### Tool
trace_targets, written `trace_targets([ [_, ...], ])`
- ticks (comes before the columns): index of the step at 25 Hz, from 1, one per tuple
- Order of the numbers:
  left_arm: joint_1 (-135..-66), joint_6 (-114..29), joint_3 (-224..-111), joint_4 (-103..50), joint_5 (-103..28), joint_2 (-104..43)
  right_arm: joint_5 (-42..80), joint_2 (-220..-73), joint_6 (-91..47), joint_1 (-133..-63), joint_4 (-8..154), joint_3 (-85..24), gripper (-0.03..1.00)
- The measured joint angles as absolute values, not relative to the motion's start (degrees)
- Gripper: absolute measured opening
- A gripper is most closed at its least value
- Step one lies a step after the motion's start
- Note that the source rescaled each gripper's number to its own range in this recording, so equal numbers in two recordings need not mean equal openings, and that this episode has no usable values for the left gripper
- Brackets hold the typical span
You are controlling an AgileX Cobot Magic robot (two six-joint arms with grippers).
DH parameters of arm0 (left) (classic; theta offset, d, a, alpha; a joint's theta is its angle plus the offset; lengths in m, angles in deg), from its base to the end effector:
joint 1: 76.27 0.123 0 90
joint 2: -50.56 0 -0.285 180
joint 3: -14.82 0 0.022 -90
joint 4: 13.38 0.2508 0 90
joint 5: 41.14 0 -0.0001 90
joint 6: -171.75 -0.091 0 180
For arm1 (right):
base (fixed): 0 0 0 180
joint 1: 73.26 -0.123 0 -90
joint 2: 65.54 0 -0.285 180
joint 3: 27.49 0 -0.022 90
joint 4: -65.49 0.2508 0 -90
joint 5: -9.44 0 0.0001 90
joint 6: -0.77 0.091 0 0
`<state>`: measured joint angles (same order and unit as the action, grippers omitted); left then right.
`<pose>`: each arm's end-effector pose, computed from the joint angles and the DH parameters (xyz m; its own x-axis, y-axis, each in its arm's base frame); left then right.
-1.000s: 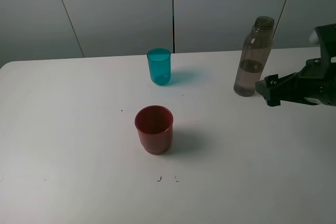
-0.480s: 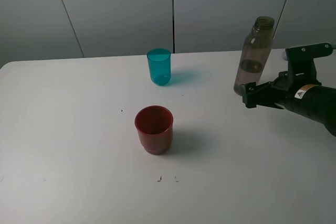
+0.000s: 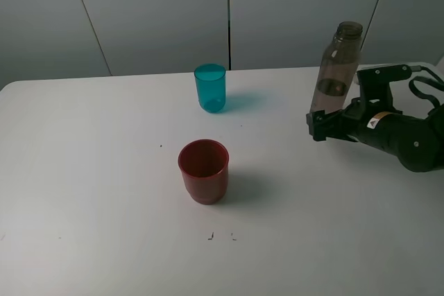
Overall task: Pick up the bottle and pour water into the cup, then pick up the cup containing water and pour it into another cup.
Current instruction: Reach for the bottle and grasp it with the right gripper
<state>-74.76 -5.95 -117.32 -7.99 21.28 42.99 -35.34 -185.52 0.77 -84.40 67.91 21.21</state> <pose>-0.0085 0.0074 0.2787 -0.4657 -0.0088 -0.8849 -0.0983 0.9943 0.0419 0.2837 0.0531 0.0774 -0.5524 -0.0782 -0.8299 -0.1524 0.9883 0.0083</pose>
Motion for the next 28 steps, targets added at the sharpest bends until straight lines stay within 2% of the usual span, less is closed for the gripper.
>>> trace_targets([
  [4, -74.8, -6.0, -117.3, -8.0, 21.3, 43.0, -37.3, -187.1, 4.0, -82.5, 67.4, 19.8, 1.0],
  [28, -74.8, -6.0, -117.3, -8.0, 21.3, 43.0, -48.7, -194.5, 3.8, -82.5, 63.4, 12.3, 1.0],
])
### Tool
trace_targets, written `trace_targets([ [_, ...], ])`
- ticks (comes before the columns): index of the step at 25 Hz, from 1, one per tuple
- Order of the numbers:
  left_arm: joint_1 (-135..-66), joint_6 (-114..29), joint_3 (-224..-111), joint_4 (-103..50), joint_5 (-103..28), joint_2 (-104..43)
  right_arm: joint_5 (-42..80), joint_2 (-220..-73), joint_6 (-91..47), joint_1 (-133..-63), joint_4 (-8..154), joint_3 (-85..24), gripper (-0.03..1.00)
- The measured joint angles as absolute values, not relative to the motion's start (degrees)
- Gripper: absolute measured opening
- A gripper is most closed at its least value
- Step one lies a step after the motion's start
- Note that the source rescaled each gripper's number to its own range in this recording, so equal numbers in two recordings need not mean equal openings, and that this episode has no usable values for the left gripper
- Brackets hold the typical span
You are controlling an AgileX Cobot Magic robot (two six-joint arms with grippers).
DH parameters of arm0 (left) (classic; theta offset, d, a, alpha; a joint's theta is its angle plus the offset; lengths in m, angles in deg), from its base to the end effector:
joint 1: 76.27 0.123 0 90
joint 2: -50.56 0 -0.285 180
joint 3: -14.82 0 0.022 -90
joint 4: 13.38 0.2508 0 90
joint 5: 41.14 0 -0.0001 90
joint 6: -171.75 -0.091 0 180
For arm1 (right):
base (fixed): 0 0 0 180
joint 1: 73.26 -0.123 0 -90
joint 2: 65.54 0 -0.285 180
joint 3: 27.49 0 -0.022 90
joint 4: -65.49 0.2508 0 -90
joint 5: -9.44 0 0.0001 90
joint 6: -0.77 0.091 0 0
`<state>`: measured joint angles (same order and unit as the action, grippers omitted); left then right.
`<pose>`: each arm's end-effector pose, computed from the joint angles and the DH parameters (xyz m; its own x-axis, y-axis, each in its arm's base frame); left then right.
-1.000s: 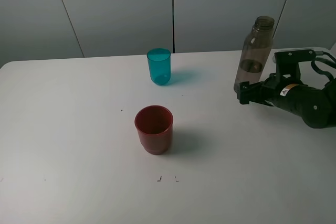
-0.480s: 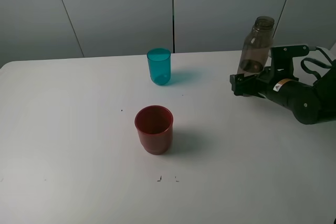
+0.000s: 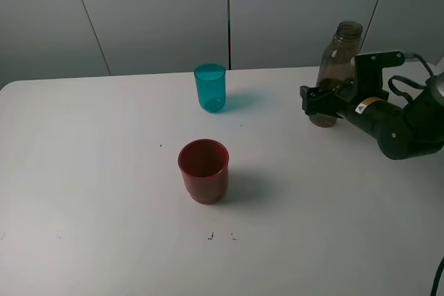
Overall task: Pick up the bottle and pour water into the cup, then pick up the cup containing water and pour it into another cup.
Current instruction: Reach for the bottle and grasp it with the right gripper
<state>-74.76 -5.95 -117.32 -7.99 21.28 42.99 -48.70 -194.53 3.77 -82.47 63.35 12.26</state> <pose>-0.0085 0.0074 0.2787 -0.4657 -0.0088 -0.8849 -0.0983 0.9943 0.0419 0.3302 0.0565 0.0707 -0.3536 -0.0243 -0.9351 -0.1778 0.9832 0.0417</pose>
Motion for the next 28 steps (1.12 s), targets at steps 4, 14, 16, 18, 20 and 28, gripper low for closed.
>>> trace_targets([
  [4, -74.8, -6.0, -117.3, -8.0, 21.3, 43.0, -49.9, -194.5, 3.2, -82.5, 64.1, 12.1, 1.0],
  [14, -74.8, -6.0, -117.3, -8.0, 21.3, 43.0, -50.0, -194.5, 2.7, -82.5, 64.5, 10.7, 1.0],
  [16, -74.8, -6.0, -117.3, -8.0, 21.3, 43.0, -49.9, -194.5, 2.7, -82.5, 64.5, 10.7, 1.0],
  [18, -74.8, -6.0, -117.3, -8.0, 21.3, 43.0, -49.9, -194.5, 2.7, -82.5, 64.5, 10.7, 1.0],
  [20, -74.8, -6.0, -117.3, -8.0, 21.3, 43.0, -49.9, -194.5, 2.7, -82.5, 64.5, 10.7, 1.0],
  [28, -74.8, -6.0, -117.3, -8.0, 21.3, 43.0, -49.9, -194.5, 2.7, -82.5, 64.5, 10.7, 0.4],
])
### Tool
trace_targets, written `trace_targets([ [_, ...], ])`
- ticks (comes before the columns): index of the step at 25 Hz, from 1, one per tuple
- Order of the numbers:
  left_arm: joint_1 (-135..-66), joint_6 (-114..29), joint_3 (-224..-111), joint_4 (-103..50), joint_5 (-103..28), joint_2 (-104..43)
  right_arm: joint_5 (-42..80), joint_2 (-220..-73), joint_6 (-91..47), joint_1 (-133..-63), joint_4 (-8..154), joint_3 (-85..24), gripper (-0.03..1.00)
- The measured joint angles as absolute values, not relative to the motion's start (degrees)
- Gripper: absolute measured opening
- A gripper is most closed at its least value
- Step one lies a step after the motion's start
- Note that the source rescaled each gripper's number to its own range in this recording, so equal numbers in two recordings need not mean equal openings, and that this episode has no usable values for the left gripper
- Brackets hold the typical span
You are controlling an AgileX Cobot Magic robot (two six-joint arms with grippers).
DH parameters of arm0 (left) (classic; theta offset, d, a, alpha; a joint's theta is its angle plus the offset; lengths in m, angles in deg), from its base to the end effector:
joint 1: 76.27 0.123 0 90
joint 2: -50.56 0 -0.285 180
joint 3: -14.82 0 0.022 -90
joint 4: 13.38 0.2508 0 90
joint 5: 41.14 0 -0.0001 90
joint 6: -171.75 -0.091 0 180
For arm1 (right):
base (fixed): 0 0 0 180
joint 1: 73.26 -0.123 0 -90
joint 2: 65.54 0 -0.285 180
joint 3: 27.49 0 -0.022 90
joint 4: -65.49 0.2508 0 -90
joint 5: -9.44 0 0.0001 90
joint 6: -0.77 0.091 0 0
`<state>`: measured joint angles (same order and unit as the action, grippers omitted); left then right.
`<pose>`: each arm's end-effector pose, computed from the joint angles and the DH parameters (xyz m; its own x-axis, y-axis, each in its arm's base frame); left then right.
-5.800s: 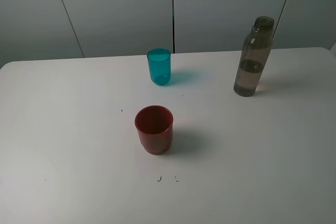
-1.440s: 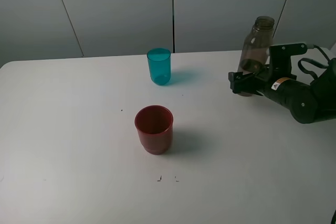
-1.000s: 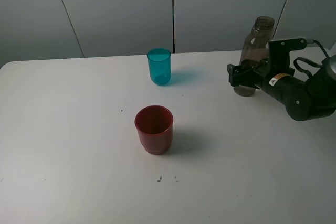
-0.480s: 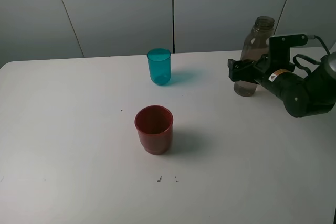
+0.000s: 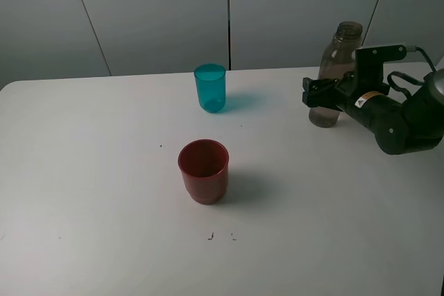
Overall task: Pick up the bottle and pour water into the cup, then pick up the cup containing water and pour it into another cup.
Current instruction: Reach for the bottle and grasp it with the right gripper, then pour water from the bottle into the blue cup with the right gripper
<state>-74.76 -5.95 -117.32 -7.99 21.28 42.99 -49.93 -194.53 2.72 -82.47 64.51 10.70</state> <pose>-0.0085 0.0074 0.2787 -0.4657 -0.0088 -0.8849 -0.0983 0.9943 0.0419 0.3384 0.0562 0.0769 -0.3063 -0.0240 -0.9516 -0.1662 0.9857 0.0286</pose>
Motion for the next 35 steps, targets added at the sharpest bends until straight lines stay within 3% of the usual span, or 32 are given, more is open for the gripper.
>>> trace_targets([
  [1, -74.8, -6.0, -117.3, -8.0, 21.3, 43.0, -49.9, -194.5, 2.7, -82.5, 64.7, 10.7, 0.0],
  [17, -74.8, -6.0, -117.3, -8.0, 21.3, 43.0, -49.5, -194.3, 3.0, -82.4, 62.8, 10.7, 0.0],
  [21, -74.8, -6.0, -117.3, -8.0, 21.3, 43.0, -41.7, -191.1, 3.2, -82.4, 58.7, 9.6, 0.0],
  [26, -74.8, -6.0, -117.3, -8.0, 21.3, 43.0, -29.8, -189.0, 3.3, -83.3, 50.9, 2.3, 0.0],
  [35, -74.8, -6.0, -117.3, -8.0, 21.3, 43.0, -23.5, -189.0, 3.6, -85.7, 46.0, -11.3, 0.0],
])
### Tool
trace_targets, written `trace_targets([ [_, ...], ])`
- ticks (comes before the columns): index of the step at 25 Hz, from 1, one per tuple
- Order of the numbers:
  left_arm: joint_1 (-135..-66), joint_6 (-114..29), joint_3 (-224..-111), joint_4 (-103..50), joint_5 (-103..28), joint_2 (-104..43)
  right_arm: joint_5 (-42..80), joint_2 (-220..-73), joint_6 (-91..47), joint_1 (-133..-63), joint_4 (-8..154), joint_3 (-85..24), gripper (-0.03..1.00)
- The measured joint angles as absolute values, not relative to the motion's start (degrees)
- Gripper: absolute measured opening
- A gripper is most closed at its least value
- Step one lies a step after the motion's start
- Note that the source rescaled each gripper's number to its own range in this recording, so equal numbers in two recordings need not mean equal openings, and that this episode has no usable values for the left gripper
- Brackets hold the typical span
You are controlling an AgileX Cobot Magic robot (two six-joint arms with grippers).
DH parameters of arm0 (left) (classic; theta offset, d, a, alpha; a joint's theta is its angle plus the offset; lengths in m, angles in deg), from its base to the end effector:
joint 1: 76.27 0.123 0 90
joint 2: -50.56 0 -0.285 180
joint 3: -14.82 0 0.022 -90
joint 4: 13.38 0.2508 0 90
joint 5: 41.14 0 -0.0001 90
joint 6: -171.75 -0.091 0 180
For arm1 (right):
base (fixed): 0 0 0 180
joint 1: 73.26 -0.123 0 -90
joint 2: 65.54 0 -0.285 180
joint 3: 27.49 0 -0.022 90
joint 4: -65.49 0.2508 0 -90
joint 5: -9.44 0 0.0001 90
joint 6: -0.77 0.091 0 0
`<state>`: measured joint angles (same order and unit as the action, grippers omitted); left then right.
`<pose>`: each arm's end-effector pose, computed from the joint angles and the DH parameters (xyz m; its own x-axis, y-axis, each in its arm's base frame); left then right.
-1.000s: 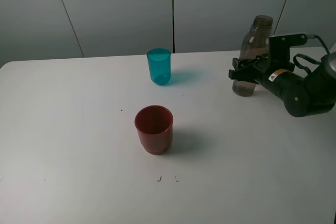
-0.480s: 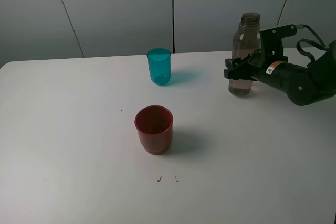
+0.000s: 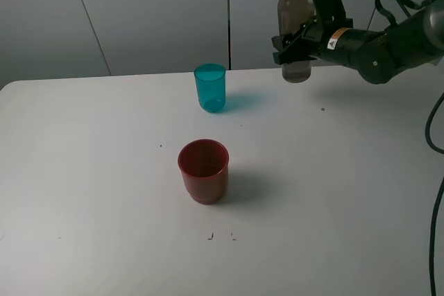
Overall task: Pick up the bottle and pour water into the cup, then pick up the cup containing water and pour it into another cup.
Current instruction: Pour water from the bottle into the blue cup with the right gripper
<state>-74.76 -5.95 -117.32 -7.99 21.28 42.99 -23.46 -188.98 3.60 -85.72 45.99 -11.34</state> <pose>-0.0085 0.0074 0.2787 -0.4657 -0.0088 -0.8849 -0.0983 0.9943 0.0419 0.4079 0.1070 0.1561 -0.2062 -0.2846 -0.9362 -0.4419 0.8807 -0.1704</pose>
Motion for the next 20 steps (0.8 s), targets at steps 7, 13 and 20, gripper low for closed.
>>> trace_targets([
  [7, -74.8, -5.8, -117.3, -8.0, 21.3, 43.0, -21.3, -194.4, 4.4, -87.5, 43.7, -20.8, 0.0],
  [13, -74.8, -5.6, -117.3, -8.0, 21.3, 43.0, -18.9, -199.0, 2.2, -89.2, 42.4, -26.9, 0.0],
  [20, -74.8, -5.6, -117.3, -8.0, 21.3, 43.0, -13.9, -202.7, -6.1, -92.1, 41.9, -34.1, 0.0],
])
